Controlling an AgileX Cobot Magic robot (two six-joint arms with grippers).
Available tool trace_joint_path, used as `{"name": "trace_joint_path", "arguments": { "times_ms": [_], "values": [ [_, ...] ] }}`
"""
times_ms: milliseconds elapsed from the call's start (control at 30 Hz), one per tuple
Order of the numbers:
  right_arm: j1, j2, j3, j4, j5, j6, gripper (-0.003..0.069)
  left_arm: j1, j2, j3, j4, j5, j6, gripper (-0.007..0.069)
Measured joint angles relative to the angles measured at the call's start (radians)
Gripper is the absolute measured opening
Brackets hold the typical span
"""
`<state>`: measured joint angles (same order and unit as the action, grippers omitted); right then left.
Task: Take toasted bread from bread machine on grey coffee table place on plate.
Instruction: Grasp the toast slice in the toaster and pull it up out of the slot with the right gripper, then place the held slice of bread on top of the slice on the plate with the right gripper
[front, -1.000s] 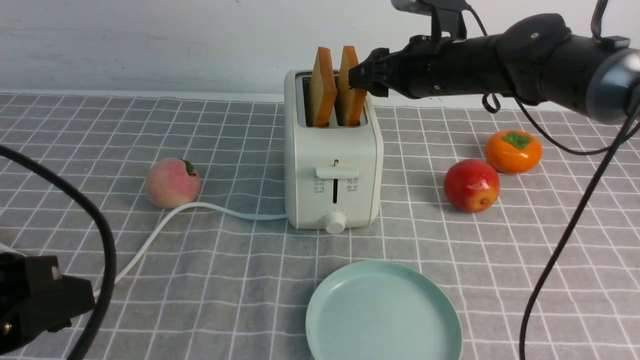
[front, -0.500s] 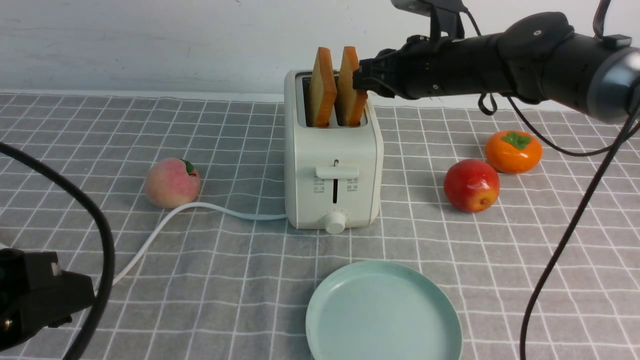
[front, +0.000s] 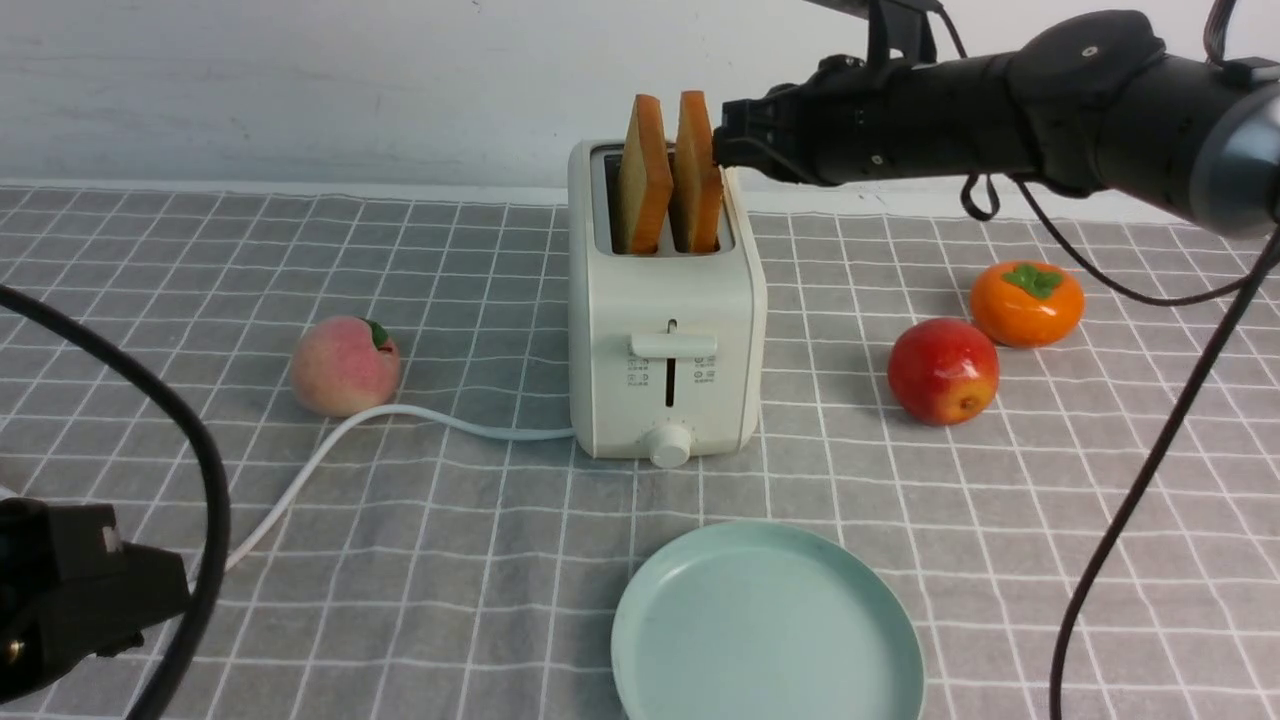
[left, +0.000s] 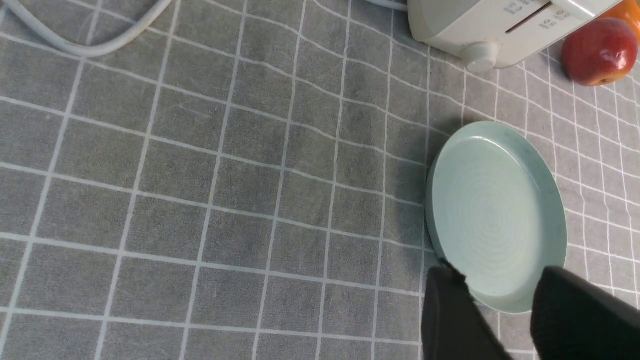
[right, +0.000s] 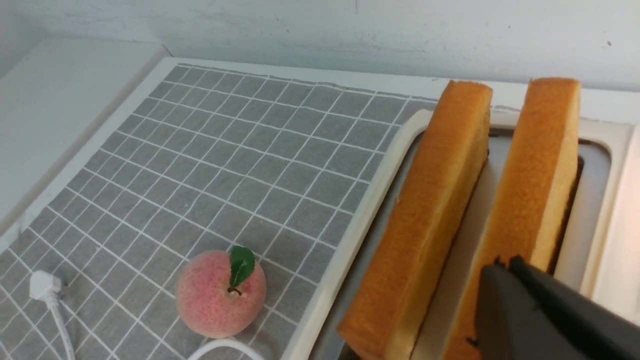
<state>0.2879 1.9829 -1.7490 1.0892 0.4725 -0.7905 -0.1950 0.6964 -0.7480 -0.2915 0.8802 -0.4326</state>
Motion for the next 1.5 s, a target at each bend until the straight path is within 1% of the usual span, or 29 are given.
{"name": "trace_joint_path", "arguments": {
  "times_ms": [100,133,167,233,267,300,333,367,400,433,467,500,567,667,733,767,867,900,933,967,1000,1033,1100,1200,1333,1433,1500],
  "values": [
    [0.001,-0.032,0.000,0.005,-0.017,0.000,0.0069,0.000,0.000,0.000,0.000,0.000,0.000,0.0238],
    [0.001,-0.036,0.000,0.005,-0.019,0.000,0.0076,0.000,0.000,0.000,0.000,0.000,0.000,0.0238],
    [0.004,-0.048,0.000,0.007,-0.026,0.000,0.0135,0.000,0.000,0.000,0.000,0.000,0.000,0.0238],
    [0.007,-0.052,0.000,0.007,-0.028,0.000,0.0225,0.000,0.000,0.000,0.000,0.000,0.000,0.0238],
    [0.010,-0.052,0.000,0.007,-0.029,0.000,0.0281,0.000,0.000,0.000,0.000,0.000,0.000,0.0238],
    [0.011,-0.051,0.000,0.007,-0.029,0.000,0.0291,0.000,0.000,0.000,0.000,0.000,0.000,0.0238],
    [0.015,-0.041,0.000,0.007,-0.030,-0.003,0.0364,0.000,0.000,0.000,-0.001,0.000,0.001,0.0238],
    [0.017,-0.034,0.000,0.007,-0.030,-0.008,0.0405,0.000,0.000,0.000,-0.001,0.000,0.001,0.0238],
    [0.017,-0.032,0.000,0.007,-0.030,-0.009,0.0405,0.000,0.000,0.000,-0.001,0.000,0.001,0.0238],
    [0.017,-0.010,-0.001,0.007,-0.030,-0.028,0.0460,0.000,0.000,0.000,-0.001,0.000,0.001,0.0238],
    [0.017,0.006,-0.001,0.007,-0.030,-0.036,0.0491,0.000,0.000,0.000,-0.001,0.003,0.001,0.0238],
    [0.017,0.013,-0.001,0.007,-0.031,-0.037,0.0496,0.000,0.000,0.000,-0.001,0.004,0.001,0.0238],
    [0.017,0.055,-0.001,0.007,-0.033,-0.043,0.0526,0.000,0.000,0.000,-0.001,0.018,0.002,0.0238],
    [0.017,0.089,-0.003,0.012,-0.048,-0.051,0.0524,0.000,0.000,0.000,-0.001,0.026,0.003,0.0238],
    [0.016,0.090,-0.003,0.012,-0.045,-0.052,0.0500,0.000,0.000,0.000,-0.001,0.028,0.003,0.0238],
    [0.016,0.090,-0.003,0.012,-0.042,-0.052,0.0471,0.000,0.000,0.000,-0.001,0.029,0.004,0.0238],
    [0.016,0.088,-0.004,0.015,-0.033,-0.052,0.0364,0.000,0.000,0.000,-0.001,0.031,0.004,0.0238],
    [0.017,0.084,-0.004,0.016,-0.026,-0.052,0.0295,0.000,0.000,0.000,-0.001,0.031,0.004,0.0238],
    [0.017,0.083,-0.004,0.016,-0.024,-0.052,0.0282,0.000,0.000,0.000,-0.001,0.031,0.004,0.0238],
    [0.018,0.081,-0.004,0.016,-0.022,-0.052,0.0231,0.000,0.000,0.000,-0.001,0.032,0.004,0.0238],
    [0.019,0.068,-0.003,0.014,-0.019,-0.052,0.0129,0.000,0.000,0.000,-0.001,0.036,0.004,0.0238],
    [0.019,0.062,-0.003,0.011,-0.020,-0.052,0.0105,0.000,0.000,0.000,-0.001,0.037,0.004,0.0238],
    [0.016,0.046,-0.002,0.008,-0.020,-0.053,0.0106,0.000,0.000,0.000,-0.001,0.038,0.004,0.0238],
    [0.003,-0.024,0.002,0.006,-0.012,-0.086,0.0115,0.000,0.000,0.000,-0.001,0.038,0.004,0.0238],
    [-0.057,-0.157,0.003,0.006,0.009,-0.117,0.0115,0.000,0.000,0.000,-0.001,0.037,0.004,0.0238],
    [-0.153,-0.263,0.002,-0.010,0.088,-0.117,0.0115,0.000,0.000,0.000,-0.001,0.029,0.004,0.0238],
    [-0.249,-0.325,-0.003,-0.055,0.210,-0.083,0.0115,0.000,0.000,0.000,-0.001,0.022,0.004,0.0238]
  ]
}}
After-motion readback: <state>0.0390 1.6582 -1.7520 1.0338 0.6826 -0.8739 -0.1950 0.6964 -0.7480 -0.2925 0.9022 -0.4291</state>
